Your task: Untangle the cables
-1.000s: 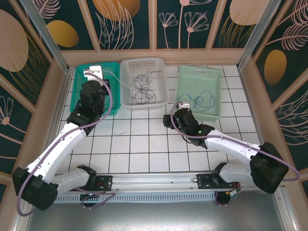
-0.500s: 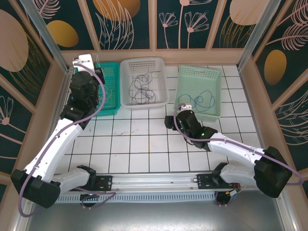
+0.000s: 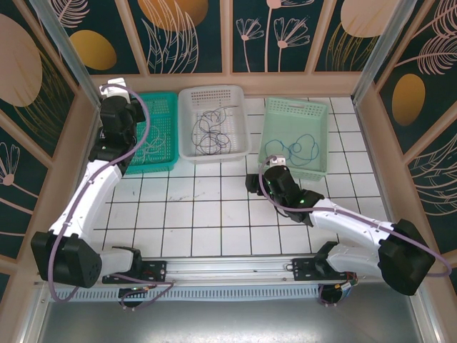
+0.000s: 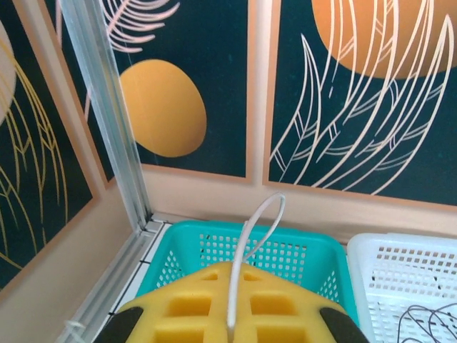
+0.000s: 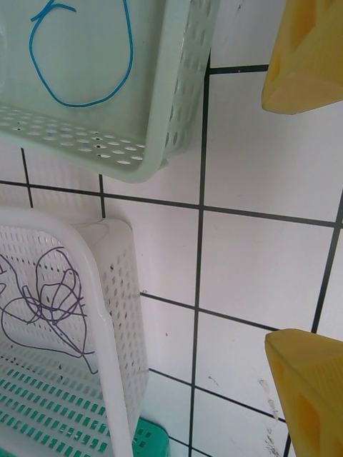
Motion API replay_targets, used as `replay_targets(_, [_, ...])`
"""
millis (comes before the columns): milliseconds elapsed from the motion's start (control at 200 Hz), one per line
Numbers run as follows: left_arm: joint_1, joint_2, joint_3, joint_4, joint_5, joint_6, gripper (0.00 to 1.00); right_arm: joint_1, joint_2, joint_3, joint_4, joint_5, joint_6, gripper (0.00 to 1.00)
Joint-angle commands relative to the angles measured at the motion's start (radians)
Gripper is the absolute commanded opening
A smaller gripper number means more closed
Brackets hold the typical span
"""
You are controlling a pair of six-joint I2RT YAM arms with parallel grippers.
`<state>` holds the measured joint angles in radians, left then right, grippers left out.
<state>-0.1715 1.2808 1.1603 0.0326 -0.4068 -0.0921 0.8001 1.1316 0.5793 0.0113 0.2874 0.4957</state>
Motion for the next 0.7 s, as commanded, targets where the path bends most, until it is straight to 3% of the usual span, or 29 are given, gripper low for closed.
replay_targets(0, [0.022, 0.031, 0.008, 0.021, 0.059, -0.040, 0.01, 0.007, -0.020, -0.013, 0.006, 0.017, -0.018, 0.80])
replay_targets(265, [0.081, 0.139, -0.030, 0.060, 0.181, -0.126, 0.02, 0.005, -0.021, -0.014, -0.006, 0.028, -0.019, 0.80])
replay_targets(696, [0.121, 0.306, -0.067, 0.105, 0.270, -0.189, 0.04, -0.008, -0.031, -0.017, -0.035, 0.044, -0.024, 0.81])
